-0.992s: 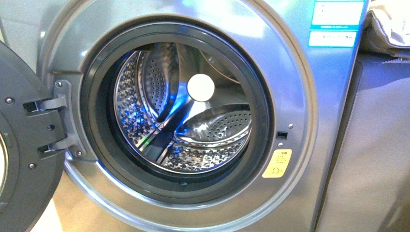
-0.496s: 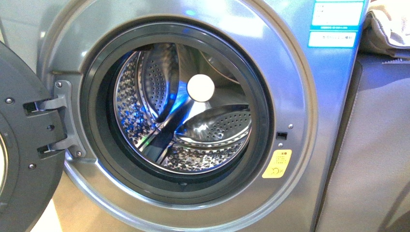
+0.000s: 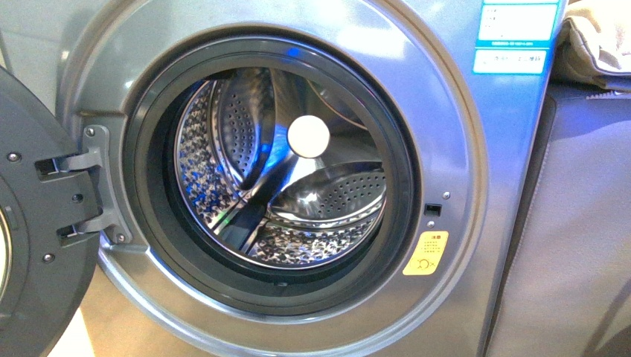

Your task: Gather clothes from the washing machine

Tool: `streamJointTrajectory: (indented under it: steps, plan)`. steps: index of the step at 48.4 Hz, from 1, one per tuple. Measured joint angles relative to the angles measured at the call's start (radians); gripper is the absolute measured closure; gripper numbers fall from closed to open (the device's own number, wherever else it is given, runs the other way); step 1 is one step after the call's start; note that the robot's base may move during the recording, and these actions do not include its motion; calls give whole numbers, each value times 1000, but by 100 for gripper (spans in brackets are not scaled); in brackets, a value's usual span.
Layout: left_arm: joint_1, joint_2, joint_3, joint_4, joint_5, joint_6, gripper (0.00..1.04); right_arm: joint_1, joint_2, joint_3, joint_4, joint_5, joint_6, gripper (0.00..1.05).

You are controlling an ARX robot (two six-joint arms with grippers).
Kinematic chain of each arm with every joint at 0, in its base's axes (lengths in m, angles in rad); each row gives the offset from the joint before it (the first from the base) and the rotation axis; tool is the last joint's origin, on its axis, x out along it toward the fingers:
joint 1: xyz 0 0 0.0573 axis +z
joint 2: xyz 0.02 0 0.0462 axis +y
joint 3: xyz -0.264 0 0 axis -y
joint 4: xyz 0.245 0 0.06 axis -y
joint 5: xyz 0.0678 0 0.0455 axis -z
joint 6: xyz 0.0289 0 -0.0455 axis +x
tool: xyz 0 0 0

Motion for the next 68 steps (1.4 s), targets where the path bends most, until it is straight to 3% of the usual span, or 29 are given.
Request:
streamJointTrajectory:
  steps: [9,34,50,56,61,68]
  plan:
    - [0,-74,-67,0,3,0,101,0,-5,-23,-9,14,27,6]
    - [0,-232,-158,-67,4,0,101,84,-383,-58,126,-98,139,8]
    - [0,-320,-202,-102,3,1,101,267,-498,-61,203,-18,232,8]
    - [0,-349,-202,-126,3,2,101,367,-563,-75,237,50,254,8]
    - [0,-472,-201,-283,3,3,101,457,-613,-98,268,122,262,8]
    - [0,-516,-201,-301,4,3,101,575,-684,-142,292,215,261,8]
